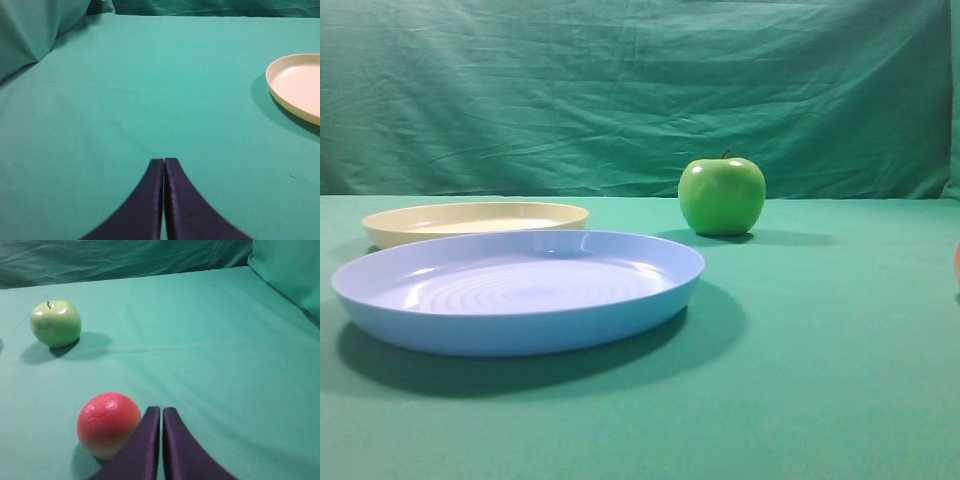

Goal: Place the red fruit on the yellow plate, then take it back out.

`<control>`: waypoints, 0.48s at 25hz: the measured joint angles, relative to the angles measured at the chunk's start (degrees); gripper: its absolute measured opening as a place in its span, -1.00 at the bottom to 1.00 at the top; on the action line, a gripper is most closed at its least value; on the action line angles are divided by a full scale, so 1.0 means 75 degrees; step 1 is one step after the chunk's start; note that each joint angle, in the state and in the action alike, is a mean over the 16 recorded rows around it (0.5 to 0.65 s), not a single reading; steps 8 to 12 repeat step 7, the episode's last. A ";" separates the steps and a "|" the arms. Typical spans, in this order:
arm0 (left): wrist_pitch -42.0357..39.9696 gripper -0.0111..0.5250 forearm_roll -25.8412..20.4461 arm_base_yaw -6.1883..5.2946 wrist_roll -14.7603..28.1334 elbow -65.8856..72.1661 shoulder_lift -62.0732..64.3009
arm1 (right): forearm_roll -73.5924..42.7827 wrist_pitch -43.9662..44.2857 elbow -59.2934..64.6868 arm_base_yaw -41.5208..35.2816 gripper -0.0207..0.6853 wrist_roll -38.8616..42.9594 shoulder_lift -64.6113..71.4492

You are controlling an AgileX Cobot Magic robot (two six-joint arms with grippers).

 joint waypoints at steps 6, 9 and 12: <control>0.0000 -0.96 0.0000 0.0000 0.0000 0.0000 0.0000 | 0.0000 0.0005 0.0000 0.0000 -0.94 -0.0005 0.0000; 0.0000 -0.96 0.0000 0.0000 0.0000 0.0000 0.0000 | 0.0000 0.0006 0.0000 0.0000 -0.94 -0.0006 0.0000; 0.0000 -0.96 0.0000 0.0000 0.0000 0.0000 0.0000 | 0.0000 0.0006 0.0000 0.0000 -0.94 -0.0006 0.0000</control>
